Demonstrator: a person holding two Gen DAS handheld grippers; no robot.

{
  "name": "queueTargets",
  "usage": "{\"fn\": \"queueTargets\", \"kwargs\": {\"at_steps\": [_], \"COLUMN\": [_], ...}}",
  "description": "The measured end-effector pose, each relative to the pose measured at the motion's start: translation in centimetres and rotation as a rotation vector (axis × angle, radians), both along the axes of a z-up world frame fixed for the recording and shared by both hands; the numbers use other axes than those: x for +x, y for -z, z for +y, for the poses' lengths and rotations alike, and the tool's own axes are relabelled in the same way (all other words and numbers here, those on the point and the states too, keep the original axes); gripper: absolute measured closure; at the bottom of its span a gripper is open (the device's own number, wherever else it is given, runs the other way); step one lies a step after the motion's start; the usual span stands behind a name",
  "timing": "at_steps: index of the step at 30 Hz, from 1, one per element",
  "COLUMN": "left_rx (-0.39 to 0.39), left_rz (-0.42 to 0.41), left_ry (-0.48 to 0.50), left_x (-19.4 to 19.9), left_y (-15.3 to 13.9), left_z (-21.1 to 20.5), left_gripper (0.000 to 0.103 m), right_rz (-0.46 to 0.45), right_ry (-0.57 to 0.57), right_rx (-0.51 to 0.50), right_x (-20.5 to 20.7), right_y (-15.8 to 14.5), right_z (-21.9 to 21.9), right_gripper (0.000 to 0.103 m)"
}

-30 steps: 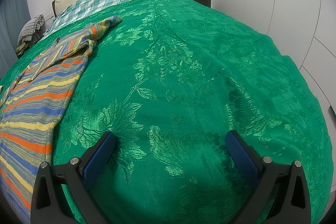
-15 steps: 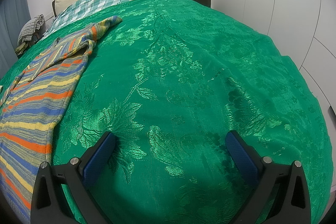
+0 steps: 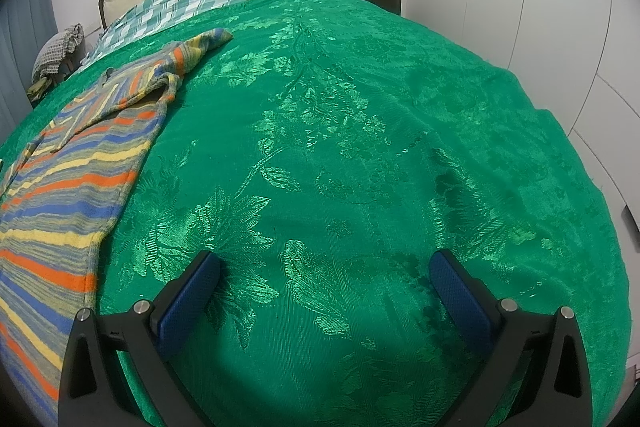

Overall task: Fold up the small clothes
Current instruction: 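Move the left tool to the other sleeve cuff and grasp it, then fold the sleeve across the sweater body with the left tool, then release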

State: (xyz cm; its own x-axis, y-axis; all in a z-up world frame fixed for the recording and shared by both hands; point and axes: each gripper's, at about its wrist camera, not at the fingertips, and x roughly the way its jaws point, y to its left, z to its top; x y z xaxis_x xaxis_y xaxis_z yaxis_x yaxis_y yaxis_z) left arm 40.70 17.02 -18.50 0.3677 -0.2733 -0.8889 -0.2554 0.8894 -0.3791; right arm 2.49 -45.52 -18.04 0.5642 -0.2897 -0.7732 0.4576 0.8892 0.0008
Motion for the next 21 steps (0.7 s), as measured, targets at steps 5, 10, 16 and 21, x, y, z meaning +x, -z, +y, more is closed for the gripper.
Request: {"fn": "queueTargets", "kwargs": {"at_steps": [5, 10, 16, 21], "left_rx": [0.342, 0.426, 0.442, 0.501], "left_rz": [-0.217, -0.438, -0.587, -0.438], "left_ry": [0.219, 0.524, 0.815, 0.905], "left_x": [2.3, 1.3, -3.5, -7.9], "left_y": [-9.5, -16.7, -14.9, -7.6], "left_z": [-7.5, -21.7, -37.8, -43.3], "left_gripper": [0.101, 0.101, 0.096, 0.021], "right_rz": [0.008, 0.011, 0.011, 0.011], "right_ry": [0.000, 0.000, 0.000, 0.000], "right_rx": [-0.012, -0.018, -0.019, -0.018], "right_x": [0.2, 0.2, 0.2, 0.2], "right_y": [0.0, 0.0, 0.0, 0.0], "right_z": [0.2, 0.2, 0.2, 0.3], "right_gripper": [0.000, 0.000, 0.000, 0.000]}}
